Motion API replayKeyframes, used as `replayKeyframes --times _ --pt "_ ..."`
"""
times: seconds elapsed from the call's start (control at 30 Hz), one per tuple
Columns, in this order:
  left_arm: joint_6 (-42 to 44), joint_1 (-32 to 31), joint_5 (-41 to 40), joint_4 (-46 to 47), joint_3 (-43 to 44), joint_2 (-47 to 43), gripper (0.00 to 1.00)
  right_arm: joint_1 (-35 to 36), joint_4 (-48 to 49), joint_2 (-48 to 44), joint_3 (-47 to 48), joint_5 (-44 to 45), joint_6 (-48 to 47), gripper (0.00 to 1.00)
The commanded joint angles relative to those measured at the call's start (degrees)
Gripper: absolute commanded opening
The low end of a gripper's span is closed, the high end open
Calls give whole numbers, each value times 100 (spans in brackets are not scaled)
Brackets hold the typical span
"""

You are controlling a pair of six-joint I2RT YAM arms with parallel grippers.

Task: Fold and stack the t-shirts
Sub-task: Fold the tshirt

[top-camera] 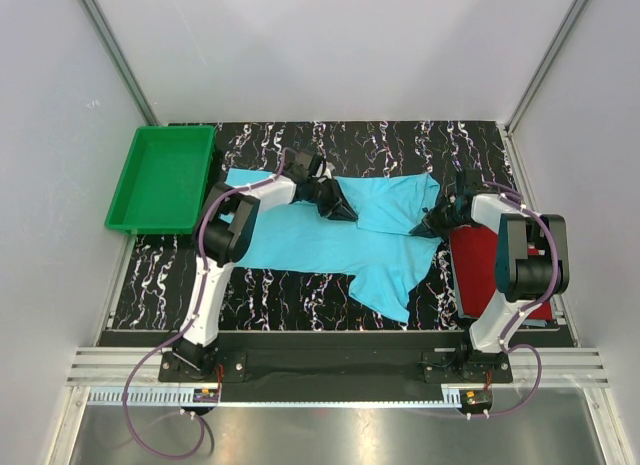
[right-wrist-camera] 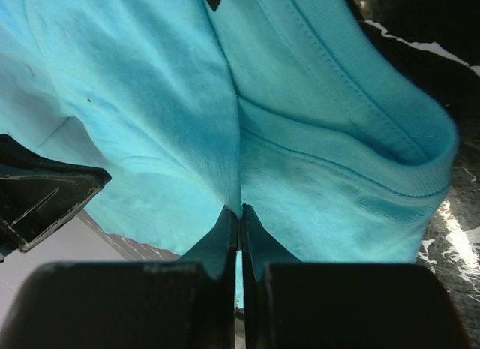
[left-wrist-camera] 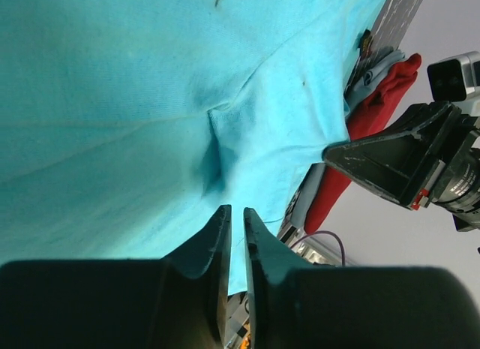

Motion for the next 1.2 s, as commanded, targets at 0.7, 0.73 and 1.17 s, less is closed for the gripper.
replayKeyframes --times 0.7,0.73,1.17 --pt "3040 1562 -1287 -2171 1608 -529 31 -85 -849 1527 3741 1754 -1364 53" --pt "3057 1634 -1269 -2163 1644 -468 31 -86 -910 1834 3937 1737 -1364 47" --pt "3075 2408 -1005 -2154 1996 368 31 -94 -1052 2997 5055 1649 -1144 45"
